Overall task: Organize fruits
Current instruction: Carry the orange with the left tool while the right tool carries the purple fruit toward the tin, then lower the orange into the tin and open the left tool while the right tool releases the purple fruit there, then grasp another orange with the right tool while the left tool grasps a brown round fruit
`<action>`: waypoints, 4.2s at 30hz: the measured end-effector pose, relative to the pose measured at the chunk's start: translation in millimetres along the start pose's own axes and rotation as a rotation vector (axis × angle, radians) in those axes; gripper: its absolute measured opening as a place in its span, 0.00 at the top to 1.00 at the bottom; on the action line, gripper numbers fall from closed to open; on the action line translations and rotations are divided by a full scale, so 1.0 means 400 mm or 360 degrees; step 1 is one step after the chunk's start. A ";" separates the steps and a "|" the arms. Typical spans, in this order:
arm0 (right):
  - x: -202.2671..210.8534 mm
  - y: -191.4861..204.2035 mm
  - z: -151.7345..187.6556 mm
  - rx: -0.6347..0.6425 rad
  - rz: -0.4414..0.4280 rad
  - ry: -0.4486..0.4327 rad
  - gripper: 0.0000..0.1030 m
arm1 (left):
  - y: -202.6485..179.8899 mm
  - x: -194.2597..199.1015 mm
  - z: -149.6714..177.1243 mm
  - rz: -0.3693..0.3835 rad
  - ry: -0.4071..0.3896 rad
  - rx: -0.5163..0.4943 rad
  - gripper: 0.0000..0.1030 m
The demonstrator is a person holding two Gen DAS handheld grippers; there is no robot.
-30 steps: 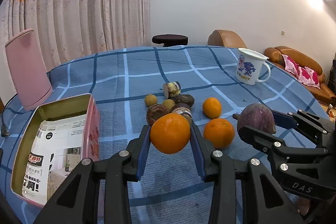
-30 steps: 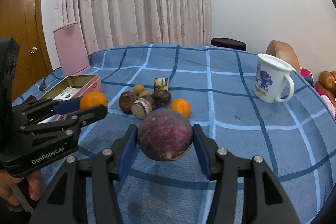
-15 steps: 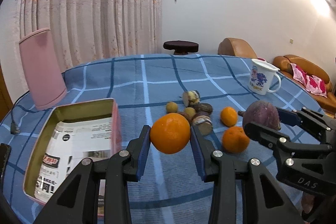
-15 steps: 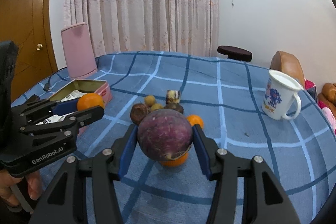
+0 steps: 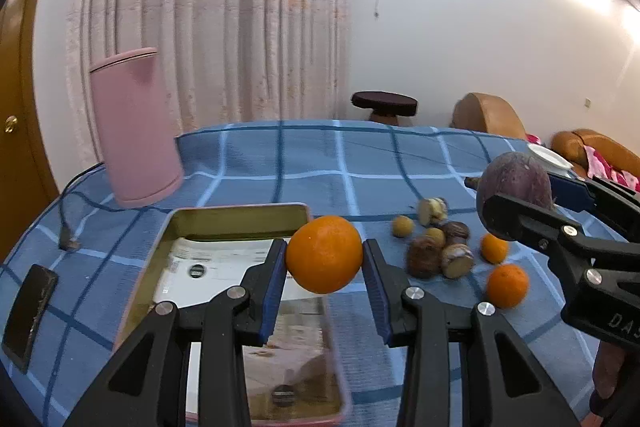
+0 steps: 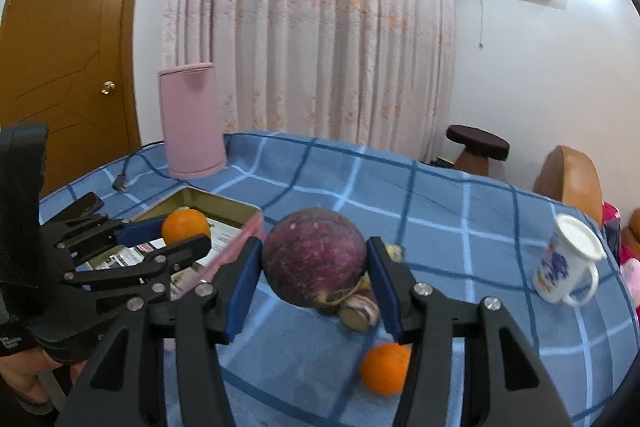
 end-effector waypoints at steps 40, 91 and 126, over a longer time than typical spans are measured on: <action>-0.223 0.248 0.035 0.0244 -0.0223 0.0227 0.46 | 0.248 -0.059 0.066 -0.0139 0.0173 0.0188 0.61; -0.096 -0.213 0.225 -0.0339 0.0136 0.0512 0.53 | -0.139 -0.085 0.037 0.0159 0.0224 -0.0119 0.23; -0.063 -0.279 0.212 -0.0373 0.0303 0.0380 0.53 | -0.216 -0.289 0.048 0.0327 0.0530 0.0007 0.62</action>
Point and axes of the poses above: each gripper's, at about its wrist camera, not at the fingertips, and x roughly against the way its jaws point, y to its left, z to its underside, the point moved 5 cm from there along -x, roughly the way its jaws point, and after that the axes turned 1 degree about z, right-handed, at the moved point
